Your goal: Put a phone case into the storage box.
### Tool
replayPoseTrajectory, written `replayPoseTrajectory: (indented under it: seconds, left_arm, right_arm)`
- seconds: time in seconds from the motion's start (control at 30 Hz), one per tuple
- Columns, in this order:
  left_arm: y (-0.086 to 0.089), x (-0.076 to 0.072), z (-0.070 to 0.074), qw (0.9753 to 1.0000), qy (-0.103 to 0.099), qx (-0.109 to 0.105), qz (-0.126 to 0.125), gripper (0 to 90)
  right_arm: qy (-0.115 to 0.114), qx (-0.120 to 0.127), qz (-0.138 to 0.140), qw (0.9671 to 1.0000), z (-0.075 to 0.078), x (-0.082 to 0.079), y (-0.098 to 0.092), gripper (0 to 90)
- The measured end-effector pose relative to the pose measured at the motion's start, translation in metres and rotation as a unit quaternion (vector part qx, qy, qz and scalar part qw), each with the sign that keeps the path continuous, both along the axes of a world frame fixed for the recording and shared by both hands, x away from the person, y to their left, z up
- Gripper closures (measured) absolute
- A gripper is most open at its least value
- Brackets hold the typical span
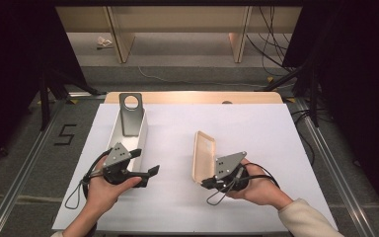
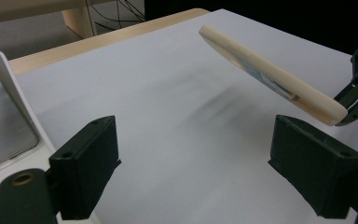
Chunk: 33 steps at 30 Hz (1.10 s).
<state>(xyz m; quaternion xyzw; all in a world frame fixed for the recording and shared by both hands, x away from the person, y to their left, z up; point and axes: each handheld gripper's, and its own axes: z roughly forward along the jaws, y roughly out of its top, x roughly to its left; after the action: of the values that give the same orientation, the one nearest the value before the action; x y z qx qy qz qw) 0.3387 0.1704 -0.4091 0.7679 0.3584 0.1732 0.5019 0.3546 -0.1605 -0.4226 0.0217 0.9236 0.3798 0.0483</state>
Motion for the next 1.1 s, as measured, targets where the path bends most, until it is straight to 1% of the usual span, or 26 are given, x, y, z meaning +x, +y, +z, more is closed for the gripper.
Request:
replayPoseTrajectory:
  seconds: [0.1,0.3,0.4,0.7,1.1]
  left_arm:
    - [-0.005,0.004,0.003,1.0000,0.001,-0.001,-0.003,14.7]
    - [-0.016,0.011,0.005,0.9999,0.009,0.002,-0.012,15.0]
    - [-0.023,0.016,0.006,0.9997,0.018,0.004,-0.015,15.5]
    - [-0.039,0.028,0.005,0.9988,0.039,-0.006,-0.028,16.5]
    - [-0.058,0.046,0.012,0.9978,0.054,-0.009,-0.036,17.9]
  right_arm:
    - [0.001,0.000,0.003,1.0000,0.000,-0.002,0.001,88.1]
    - [0.001,0.001,0.007,1.0000,0.000,-0.005,0.002,88.2]
    - [0.001,0.001,0.010,1.0000,0.000,-0.007,0.003,88.1]
    - [-0.002,0.001,0.015,0.9999,-0.001,-0.011,0.005,88.1]
    - [-0.003,0.002,0.023,0.9997,0.000,-0.014,0.009,88.1]
